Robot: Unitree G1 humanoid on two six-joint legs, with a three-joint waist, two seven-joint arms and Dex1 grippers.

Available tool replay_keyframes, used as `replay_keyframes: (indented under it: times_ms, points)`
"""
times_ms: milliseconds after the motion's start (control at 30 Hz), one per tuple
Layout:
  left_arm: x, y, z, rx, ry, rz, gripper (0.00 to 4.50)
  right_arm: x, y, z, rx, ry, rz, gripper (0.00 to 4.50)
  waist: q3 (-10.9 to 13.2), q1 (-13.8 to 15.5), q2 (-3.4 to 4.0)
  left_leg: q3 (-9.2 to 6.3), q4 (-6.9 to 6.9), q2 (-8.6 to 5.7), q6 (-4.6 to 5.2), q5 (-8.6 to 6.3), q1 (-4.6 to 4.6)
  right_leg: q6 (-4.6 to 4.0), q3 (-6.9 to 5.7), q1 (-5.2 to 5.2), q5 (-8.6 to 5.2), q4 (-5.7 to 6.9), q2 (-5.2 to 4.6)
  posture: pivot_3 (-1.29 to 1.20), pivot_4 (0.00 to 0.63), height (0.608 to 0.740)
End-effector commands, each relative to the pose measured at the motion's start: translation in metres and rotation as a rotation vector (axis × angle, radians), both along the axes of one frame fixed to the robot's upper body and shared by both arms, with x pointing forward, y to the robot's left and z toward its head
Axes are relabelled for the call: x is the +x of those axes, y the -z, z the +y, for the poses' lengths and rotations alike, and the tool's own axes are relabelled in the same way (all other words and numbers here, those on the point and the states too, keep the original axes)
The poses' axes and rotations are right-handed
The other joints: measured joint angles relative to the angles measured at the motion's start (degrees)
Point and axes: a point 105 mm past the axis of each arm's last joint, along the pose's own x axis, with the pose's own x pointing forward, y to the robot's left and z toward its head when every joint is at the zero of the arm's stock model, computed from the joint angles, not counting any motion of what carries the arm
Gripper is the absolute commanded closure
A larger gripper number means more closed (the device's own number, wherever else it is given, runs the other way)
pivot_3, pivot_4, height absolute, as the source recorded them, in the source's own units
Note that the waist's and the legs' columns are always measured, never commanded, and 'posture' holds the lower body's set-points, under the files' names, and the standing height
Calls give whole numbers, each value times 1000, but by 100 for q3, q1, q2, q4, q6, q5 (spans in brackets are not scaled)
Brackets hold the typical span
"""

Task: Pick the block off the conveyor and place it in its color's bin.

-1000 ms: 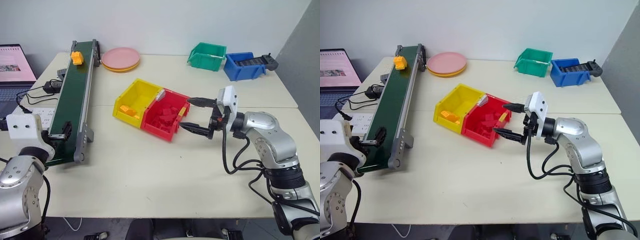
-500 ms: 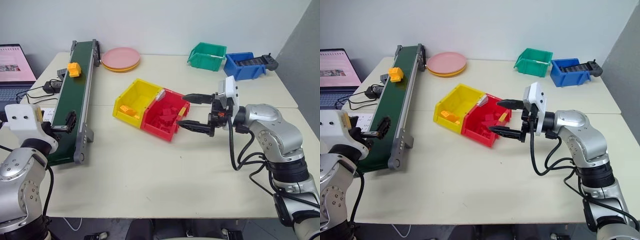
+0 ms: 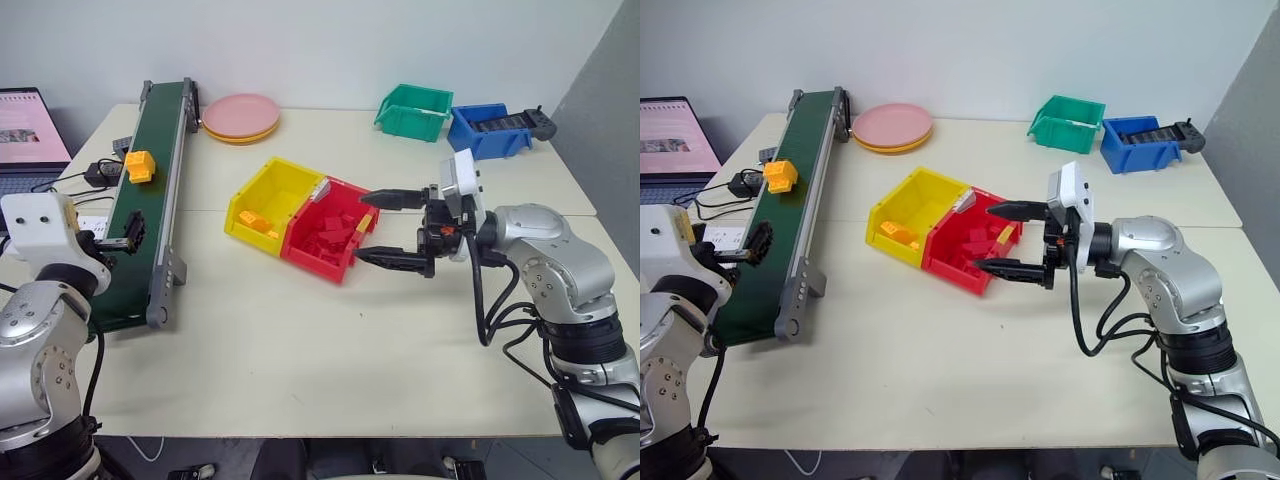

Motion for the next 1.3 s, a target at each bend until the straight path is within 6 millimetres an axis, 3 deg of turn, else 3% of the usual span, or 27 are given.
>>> replay_keyframes:
  times_ms: [33, 433, 867, 1033, 1133, 1300]
  points:
    - [-1, -12, 1, -26, -8, -32, 21, -7, -9, 2, -6, -24, -62, 0, 0, 0, 0, 0, 0, 0, 0, 0, 0, 0, 0, 0, 0, 0, 0, 0, 150, 740]
    - [3, 9, 24, -144, -112, 86, 21, -16, -7, 4, -57, -103, -54, 0, 0, 1, -1, -2, -1, 0, 0, 0, 0, 0, -2, 0, 0, -4, 0, 0, 150, 740]
    - [16, 24, 15, -124, -101, 177, 21, -21, -8, 3, -90, -145, -70, 0, 1, 1, -1, -5, -3, 0, -1, 0, -4, 0, -3, 0, 0, -10, -1, 0, 150, 740]
    - [14, 29, 13, -124, -113, 190, 745, -20, -9, 3, -95, -144, -79, 0, 1, 3, -1, -5, -8, 0, -1, 0, -4, 0, -3, 0, 0, -18, -1, 0, 150, 740]
    - [8, 30, 6, -137, -119, 181, 1505, -19, -11, 2, -97, -141, -92, 0, 1, 5, -1, -5, -10, -1, -1, 0, -6, 0, -3, 0, 0, -22, -4, 0, 150, 740]
    - [-4, 26, -3, -148, -143, 158, 2347, -16, -15, 0, -100, -142, -108, 0, 1, 7, -3, -6, -10, -1, -2, 0, -10, 0, -6, -1, 1, -25, -5, 0, 150, 740]
